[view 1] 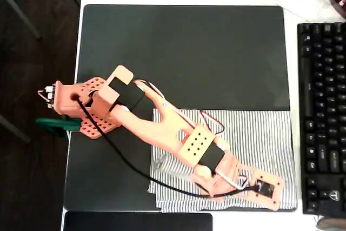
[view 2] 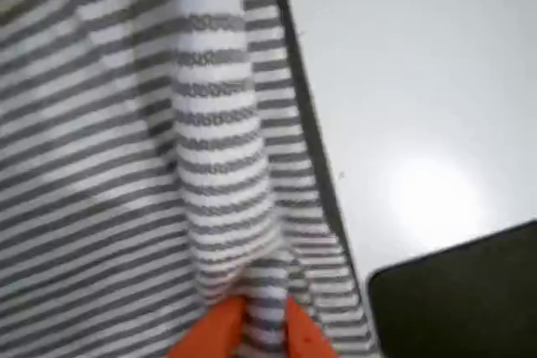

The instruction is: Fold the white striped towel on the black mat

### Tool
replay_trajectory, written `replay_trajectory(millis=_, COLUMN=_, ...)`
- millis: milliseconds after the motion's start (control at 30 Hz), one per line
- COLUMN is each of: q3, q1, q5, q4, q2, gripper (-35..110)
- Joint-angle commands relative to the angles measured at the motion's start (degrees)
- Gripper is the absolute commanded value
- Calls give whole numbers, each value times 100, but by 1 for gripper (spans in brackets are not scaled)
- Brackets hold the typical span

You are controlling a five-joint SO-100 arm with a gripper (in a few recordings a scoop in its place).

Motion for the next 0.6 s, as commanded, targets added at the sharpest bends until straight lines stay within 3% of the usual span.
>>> replay_trajectory(millis=0, q3=-9, q1=114, q5=-18, q4=-255, q2=26, gripper=11)
replay_trajectory(millis=133, q3=-88, q1=132, q5=-70, q4=-114, q2=202, gripper=12)
replay_trajectory(millis=300, q3=-404, q1=-88, q5=70, q4=809, q2=826, gripper=11)
replay_trajectory(millis=567, q3=-360, q1=-1116, q5=510, q4=2180, q2=1564, gripper=11)
